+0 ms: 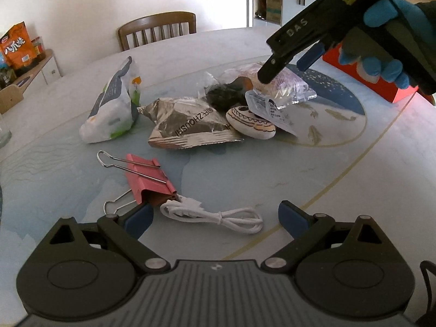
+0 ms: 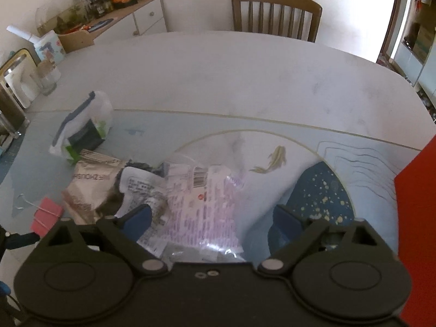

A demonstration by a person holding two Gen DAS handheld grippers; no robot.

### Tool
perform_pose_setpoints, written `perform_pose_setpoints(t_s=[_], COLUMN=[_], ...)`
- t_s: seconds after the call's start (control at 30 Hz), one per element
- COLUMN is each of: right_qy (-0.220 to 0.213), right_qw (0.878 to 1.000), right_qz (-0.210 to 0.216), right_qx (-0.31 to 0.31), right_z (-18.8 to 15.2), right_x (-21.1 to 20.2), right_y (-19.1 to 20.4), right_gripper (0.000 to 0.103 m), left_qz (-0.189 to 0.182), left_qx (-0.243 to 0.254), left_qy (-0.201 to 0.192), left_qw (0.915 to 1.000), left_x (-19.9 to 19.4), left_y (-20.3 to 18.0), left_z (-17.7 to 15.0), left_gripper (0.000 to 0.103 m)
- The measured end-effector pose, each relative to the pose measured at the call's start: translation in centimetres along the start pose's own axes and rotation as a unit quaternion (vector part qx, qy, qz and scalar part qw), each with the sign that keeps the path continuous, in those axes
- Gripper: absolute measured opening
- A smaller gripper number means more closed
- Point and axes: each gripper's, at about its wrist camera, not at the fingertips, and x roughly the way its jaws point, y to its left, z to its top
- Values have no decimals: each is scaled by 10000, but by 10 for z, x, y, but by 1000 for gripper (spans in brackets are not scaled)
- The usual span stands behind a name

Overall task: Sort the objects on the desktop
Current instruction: 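Grasp the clear pink-printed food bag with the right tool while the left tool grasps the white cable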

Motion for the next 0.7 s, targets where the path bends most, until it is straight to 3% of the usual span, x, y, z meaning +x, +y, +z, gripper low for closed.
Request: perform_pose_setpoints(t_s=[0.33,0.47,0.6,0.7], right_qy=[185,264,213,151], right_qw=[9998,9995,9994,9994], right_qz=[9,32,71,75], right_qx=[71,185,274,296], right_z=[1,0,0,0], right_x=[18,24,26,26], right_y=[-1,-5,-6,-5], right_gripper=[85,79,78,67], left_qz=[-55,-9,16,26], left_qx=[-226,-266,-296,-322], left_qy=[-30,-39,-40,-39], left_qw=[9997,9996,9996,9995], left_x=[-2,-2,-2,-2], left_y=[-1,-3,-4,-4], left_z=[-1,1,2,3], left_gripper=[87,76,75,74])
